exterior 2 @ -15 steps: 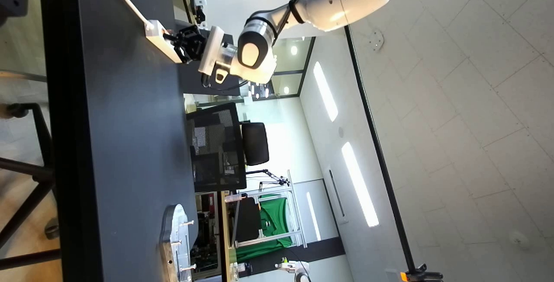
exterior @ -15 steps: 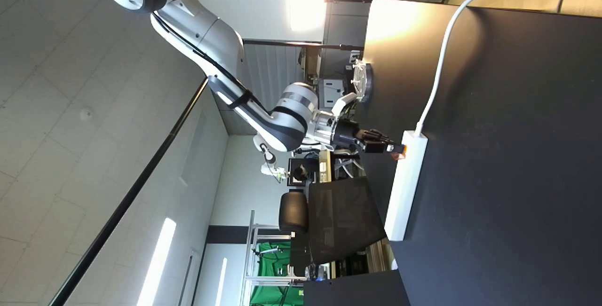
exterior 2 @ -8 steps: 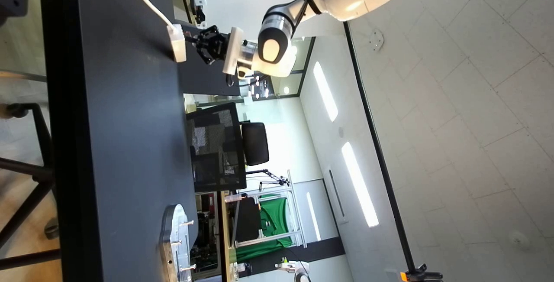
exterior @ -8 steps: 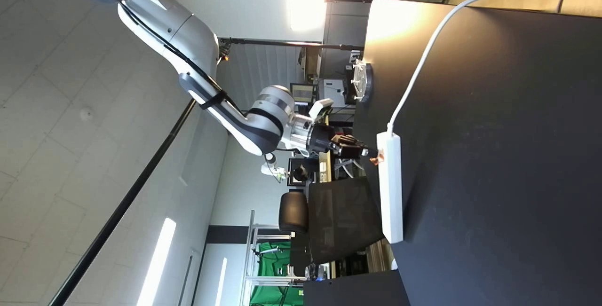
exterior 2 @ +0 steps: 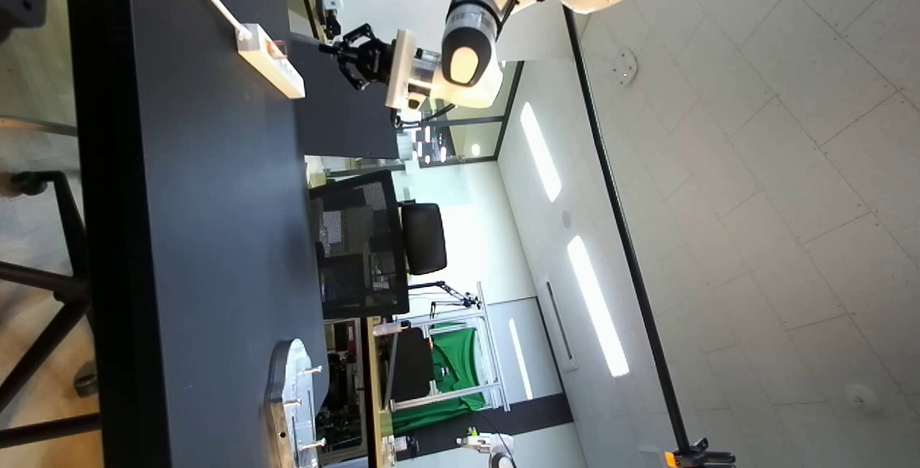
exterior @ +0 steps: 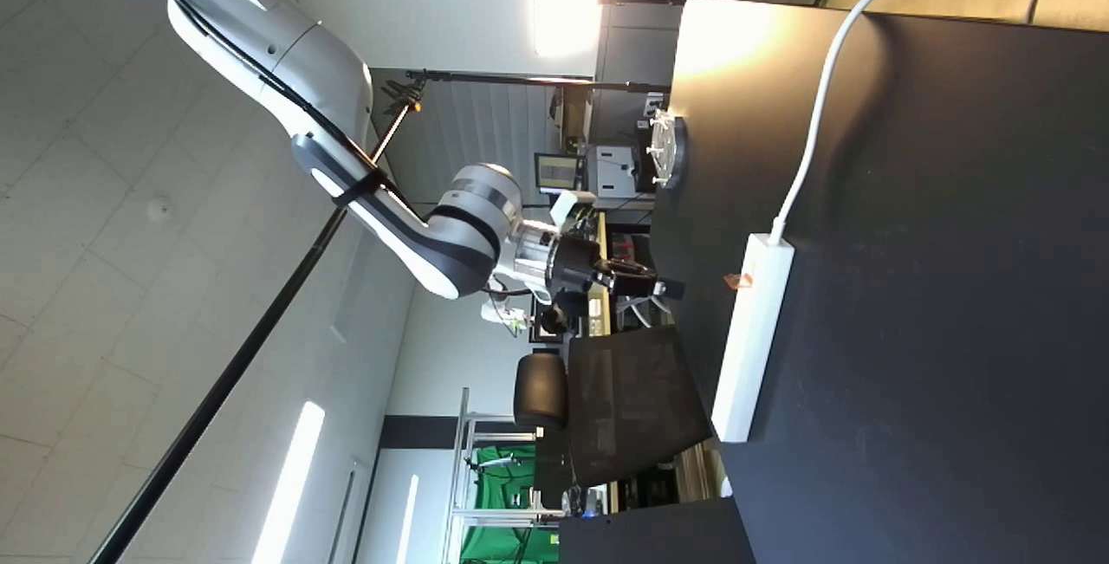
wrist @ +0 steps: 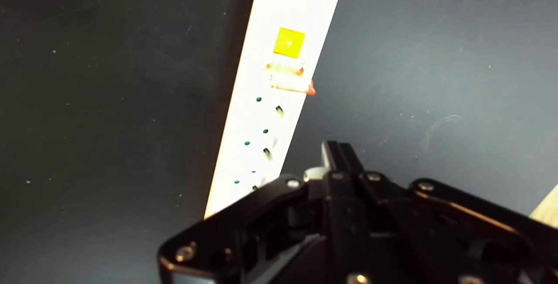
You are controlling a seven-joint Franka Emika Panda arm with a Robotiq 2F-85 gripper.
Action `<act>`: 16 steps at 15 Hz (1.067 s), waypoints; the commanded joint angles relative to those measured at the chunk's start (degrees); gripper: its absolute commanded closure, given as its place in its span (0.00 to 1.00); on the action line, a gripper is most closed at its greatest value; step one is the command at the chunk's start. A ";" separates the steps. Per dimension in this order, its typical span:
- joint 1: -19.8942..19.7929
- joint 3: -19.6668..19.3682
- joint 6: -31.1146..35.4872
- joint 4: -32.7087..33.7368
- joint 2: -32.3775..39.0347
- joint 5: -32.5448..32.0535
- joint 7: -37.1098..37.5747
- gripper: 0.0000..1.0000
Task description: Push down on the button on the adaptor.
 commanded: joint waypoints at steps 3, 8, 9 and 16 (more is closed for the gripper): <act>3.89 -4.13 2.02 -2.51 -3.19 -2.22 1.44 0.75; 7.24 -7.73 6.51 -3.40 -3.28 -7.80 3.64 0.47; 8.18 -8.75 7.88 -3.66 -3.35 -9.46 4.94 0.38; 14.20 -15.49 15.39 -6.09 -4.80 -23.84 18.43 0.00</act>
